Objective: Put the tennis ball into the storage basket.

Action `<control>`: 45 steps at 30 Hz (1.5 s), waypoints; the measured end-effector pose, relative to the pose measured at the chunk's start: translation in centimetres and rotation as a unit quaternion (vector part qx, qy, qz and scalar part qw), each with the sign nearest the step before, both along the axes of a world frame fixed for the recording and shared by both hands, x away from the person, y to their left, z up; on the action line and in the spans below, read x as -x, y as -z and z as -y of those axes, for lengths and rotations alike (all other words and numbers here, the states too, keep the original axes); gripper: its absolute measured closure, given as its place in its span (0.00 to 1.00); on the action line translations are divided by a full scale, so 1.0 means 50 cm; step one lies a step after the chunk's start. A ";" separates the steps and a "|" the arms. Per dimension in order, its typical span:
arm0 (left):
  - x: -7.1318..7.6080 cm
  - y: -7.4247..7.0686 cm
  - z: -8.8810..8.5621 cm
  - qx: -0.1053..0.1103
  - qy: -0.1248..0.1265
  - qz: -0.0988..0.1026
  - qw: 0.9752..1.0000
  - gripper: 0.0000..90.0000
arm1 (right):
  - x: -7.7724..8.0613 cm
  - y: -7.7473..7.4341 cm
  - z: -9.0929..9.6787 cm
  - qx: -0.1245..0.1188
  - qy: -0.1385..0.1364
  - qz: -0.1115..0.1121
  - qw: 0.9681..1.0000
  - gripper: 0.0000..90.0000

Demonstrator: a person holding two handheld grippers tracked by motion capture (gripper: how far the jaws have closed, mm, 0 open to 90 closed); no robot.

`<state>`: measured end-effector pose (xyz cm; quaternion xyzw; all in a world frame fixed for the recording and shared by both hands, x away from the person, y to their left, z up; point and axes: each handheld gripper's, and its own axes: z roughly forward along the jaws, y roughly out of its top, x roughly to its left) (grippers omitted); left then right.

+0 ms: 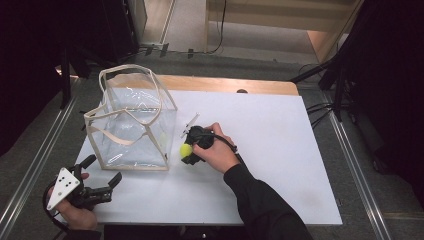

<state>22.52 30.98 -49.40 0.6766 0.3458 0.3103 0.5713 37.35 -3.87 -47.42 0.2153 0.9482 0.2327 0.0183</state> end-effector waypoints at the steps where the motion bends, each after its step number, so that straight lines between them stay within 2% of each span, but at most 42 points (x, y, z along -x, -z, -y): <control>1: 0.000 0.000 0.000 -0.001 0.000 0.000 1.000 0.00 | 0.000 -0.002 -0.001 -0.005 0.000 0.000 1.000 0.26; 12: 0.000 0.000 0.000 0.000 0.000 0.000 1.000 0.00 | -0.002 -0.027 -0.006 -0.020 -0.019 -0.003 1.000 0.26; 18: 0.000 0.000 0.000 0.000 0.000 0.000 1.000 0.00 | 0.000 -0.043 -0.011 -0.026 -0.021 -0.013 0.999 0.26; 21: 0.000 0.000 0.000 -0.001 0.000 0.000 1.000 0.00 | -0.002 -0.049 -0.012 -0.033 -0.028 -0.005 0.999 0.26; 27: 0.000 0.000 0.000 -0.001 0.000 0.000 1.000 0.00 | 0.002 -0.062 -0.018 -0.030 -0.023 -0.012 0.999 0.26; 30: 0.000 0.000 0.000 0.001 0.000 -0.001 1.000 0.00 | 0.000 -0.068 -0.017 -0.048 -0.023 -0.019 0.998 0.26; 32: 0.000 0.000 0.000 0.000 0.000 0.000 1.000 0.00 | 0.000 -0.073 -0.018 -0.056 -0.031 -0.011 0.998 0.26; 39: 0.000 0.000 0.000 0.000 0.001 -0.001 1.000 0.00 | 0.004 -0.093 -0.025 -0.042 -0.041 -0.012 0.998 0.27; 45: 0.000 0.000 0.000 0.001 0.001 -0.001 1.000 0.00 | 0.004 -0.115 -0.024 -0.047 -0.045 -0.020 0.998 0.27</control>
